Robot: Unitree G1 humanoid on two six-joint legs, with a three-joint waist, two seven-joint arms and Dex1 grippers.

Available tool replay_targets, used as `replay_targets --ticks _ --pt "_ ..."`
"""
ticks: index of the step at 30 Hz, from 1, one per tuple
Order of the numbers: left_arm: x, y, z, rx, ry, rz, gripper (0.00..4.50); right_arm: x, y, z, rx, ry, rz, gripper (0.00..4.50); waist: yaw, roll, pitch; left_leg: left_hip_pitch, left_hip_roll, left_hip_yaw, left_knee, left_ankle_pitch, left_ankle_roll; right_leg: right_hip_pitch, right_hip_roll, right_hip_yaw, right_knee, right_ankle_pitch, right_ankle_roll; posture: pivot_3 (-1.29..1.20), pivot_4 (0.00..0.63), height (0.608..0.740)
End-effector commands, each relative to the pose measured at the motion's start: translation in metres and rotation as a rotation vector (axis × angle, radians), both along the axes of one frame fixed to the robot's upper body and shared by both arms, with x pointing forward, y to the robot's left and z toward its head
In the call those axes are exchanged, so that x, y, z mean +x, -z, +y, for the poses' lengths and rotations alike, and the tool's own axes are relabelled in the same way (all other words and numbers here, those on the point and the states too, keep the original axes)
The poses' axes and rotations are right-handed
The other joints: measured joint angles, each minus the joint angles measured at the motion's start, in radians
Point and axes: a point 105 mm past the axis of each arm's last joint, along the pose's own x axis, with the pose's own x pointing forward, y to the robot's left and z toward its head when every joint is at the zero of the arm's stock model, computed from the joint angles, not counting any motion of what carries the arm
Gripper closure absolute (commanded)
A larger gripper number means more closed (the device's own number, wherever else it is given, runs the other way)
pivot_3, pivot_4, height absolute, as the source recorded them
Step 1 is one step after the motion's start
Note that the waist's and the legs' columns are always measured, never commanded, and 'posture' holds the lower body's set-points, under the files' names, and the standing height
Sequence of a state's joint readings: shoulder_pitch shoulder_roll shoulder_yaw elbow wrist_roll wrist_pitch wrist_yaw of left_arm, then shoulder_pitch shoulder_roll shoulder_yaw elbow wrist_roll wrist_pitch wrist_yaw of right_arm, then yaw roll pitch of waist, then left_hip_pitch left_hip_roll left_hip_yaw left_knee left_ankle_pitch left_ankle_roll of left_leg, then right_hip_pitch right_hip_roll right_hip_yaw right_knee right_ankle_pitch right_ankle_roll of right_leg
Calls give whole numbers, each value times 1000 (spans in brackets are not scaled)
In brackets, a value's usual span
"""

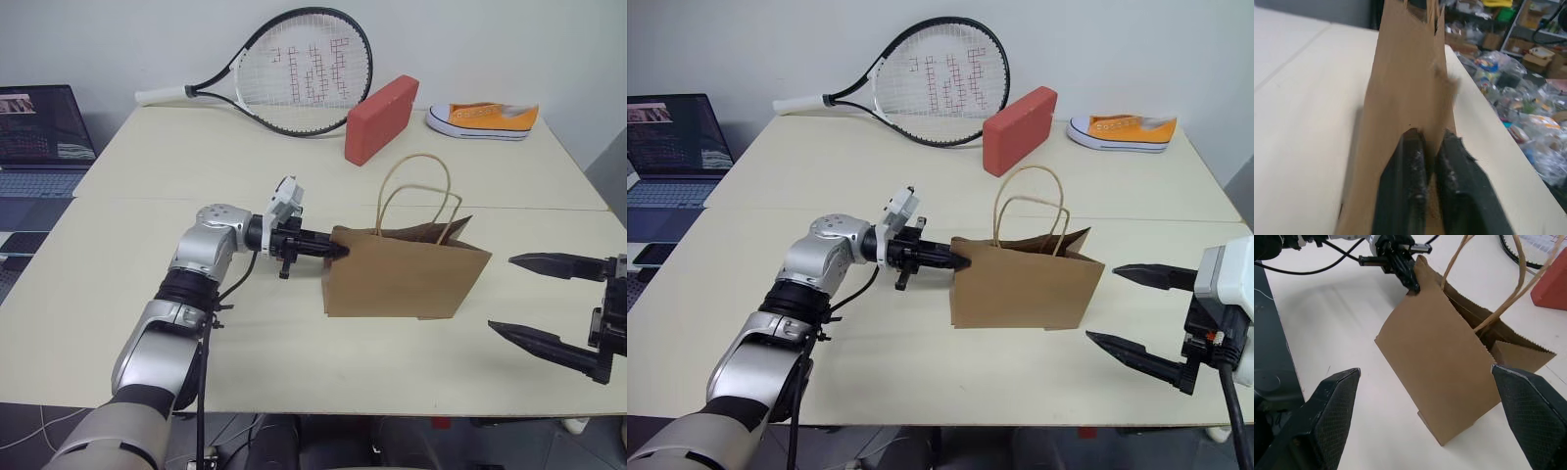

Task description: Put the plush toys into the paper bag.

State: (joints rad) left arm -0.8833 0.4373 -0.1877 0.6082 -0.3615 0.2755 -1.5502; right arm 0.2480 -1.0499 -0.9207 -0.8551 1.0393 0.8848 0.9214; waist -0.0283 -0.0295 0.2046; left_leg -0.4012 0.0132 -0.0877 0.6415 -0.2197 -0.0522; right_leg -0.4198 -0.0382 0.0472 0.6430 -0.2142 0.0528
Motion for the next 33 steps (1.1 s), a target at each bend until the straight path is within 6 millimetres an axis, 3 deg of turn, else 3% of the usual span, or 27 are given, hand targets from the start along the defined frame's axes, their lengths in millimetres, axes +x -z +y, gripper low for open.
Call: replay_targets --ticks 1,6,11,14,18,21,27,33 --pt "4 -16 3 3 -4 -69 2979 3 -5 1 -5 -9 -40 0 0 0 0 0 0 0 0 0 0 0 0 0 0 0 0 0 150 740" --pt "5 -20 17 25 -58 -114 1459 9 -8 2 3 -32 -58 0 -2 0 0 0 0 0 0 0 0 0 0 0 0 0 0 0 150 740" --pt "-1 -4 50 171 -157 -224 16 20 -11 -2 2 -43 -90 0 -5 0 0 1 0 0 -2 0 0 0 0 0 1 0 0 0 150 740" --pt "-3 -6 70 216 -240 -286 16 28 -17 -7 8 -53 -98 0 -2 0 0 1 1 0 -2 0 0 -1 0 0 1 0 0 0 150 740" --pt "-7 -21 108 306 -428 -371 16 36 -17 -28 -85 -63 -47 0 0 0 0 1 1 0 -2 0 0 0 0 0 0 0 0 0 150 740" --pt "-22 -32 127 333 -511 -396 16 43 -18 -44 -147 -63 -27 0 -1 0 0 1 1 0 -2 0 0 -1 -1 0 0 0 0 0 150 740" --pt "-44 -45 146 330 -634 -375 16 55 -25 -66 -190 -61 -15 0 -1 1 0 2 1 1 -3 0 0 -1 -1 -1 0 0 -1 0 150 740" --pt "-52 -46 154 352 -642 -343 16 62 -25 -68 -194 -78 -1 0 -4 1 1 3 3 5 -2 0 0 -2 -2 -1 0 -2 -3 0 150 740"
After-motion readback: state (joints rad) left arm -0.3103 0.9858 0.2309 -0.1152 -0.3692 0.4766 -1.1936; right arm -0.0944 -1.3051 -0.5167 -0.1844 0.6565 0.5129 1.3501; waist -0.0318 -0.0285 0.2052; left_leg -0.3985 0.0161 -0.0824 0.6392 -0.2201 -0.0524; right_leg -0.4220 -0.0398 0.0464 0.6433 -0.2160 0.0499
